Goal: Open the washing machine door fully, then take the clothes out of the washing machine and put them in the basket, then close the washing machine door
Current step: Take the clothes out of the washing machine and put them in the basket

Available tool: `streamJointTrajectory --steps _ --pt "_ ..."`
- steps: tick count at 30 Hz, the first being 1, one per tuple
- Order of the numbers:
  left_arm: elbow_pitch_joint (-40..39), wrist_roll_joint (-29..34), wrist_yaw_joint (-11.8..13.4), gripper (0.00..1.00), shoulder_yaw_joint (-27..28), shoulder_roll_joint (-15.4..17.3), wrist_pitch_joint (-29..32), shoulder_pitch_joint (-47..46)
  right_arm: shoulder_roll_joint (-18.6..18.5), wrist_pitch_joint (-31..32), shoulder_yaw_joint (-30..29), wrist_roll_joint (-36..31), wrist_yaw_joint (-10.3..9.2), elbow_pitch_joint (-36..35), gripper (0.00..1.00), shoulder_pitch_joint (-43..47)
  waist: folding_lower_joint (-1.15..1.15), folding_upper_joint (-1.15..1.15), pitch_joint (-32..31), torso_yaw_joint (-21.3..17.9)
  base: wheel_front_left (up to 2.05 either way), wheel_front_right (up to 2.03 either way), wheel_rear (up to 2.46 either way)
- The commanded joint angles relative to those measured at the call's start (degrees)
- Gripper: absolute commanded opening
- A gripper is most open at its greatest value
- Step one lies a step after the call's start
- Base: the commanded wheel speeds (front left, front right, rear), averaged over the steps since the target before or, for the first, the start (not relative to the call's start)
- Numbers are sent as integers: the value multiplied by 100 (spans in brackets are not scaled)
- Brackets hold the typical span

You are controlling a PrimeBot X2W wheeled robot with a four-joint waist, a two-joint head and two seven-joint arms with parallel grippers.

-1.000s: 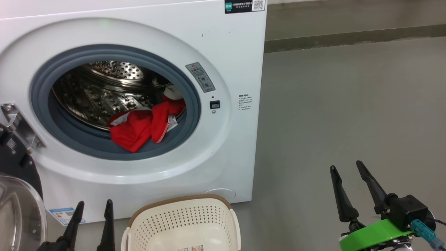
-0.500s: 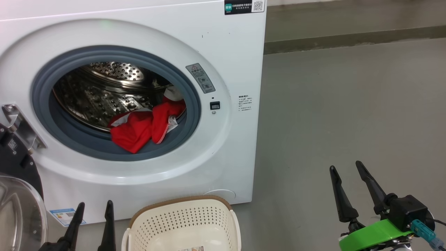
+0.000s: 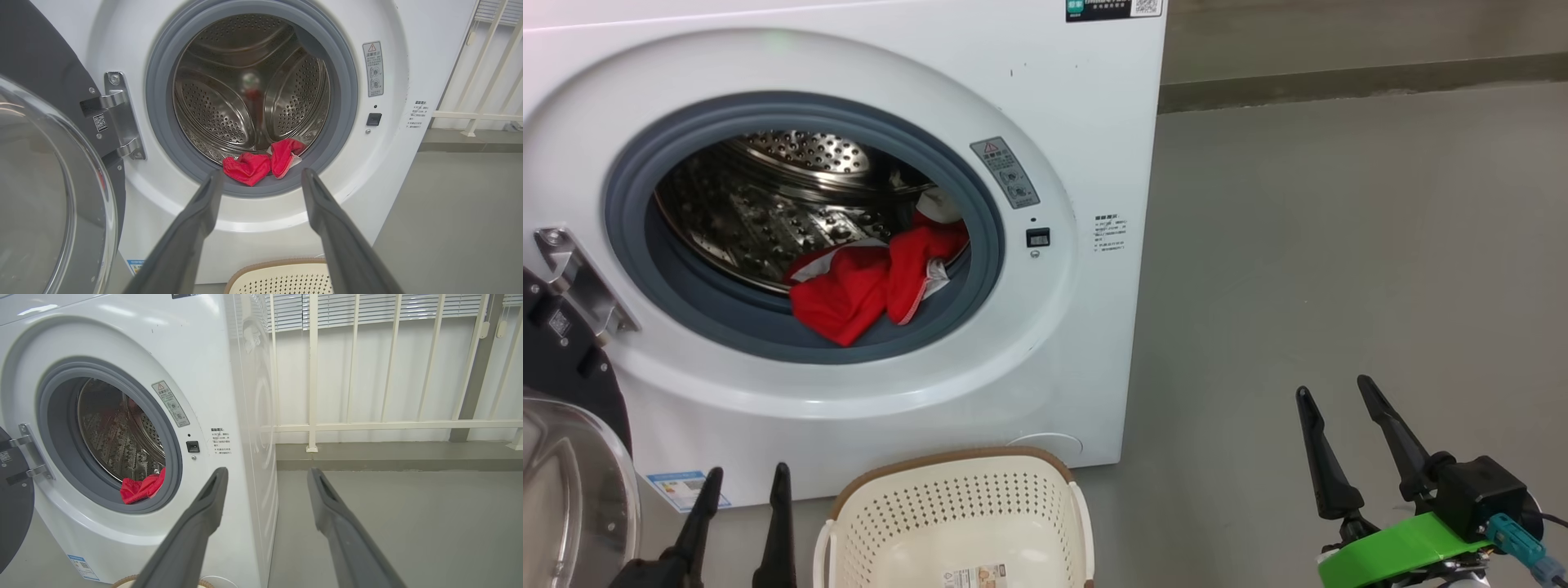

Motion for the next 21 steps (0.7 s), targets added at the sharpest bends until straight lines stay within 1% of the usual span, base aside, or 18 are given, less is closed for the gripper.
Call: streamJointTrajectory --steps 1,8,13,21 --pt "-107 82 12 100 210 60 -28 -349 -27 -37 113 24 36 -177 100 -81 0 0 43 28 0 0 0" --pt "64 164 55 100 168 64 -28 -632 -27 -37 45 61 36 -254 100 -121 0 0 204 129 0 0 0" --pt "399 33 -4 100 0 73 -28 -974 -27 -37 78 10 36 -247 100 -189 0 0 356 189 0 0 0" --pt "756 -81 -52 100 -135 117 -28 -1860 -27 -37 96 -46 36 -329 100 -446 0 0 890 242 0 0 0"
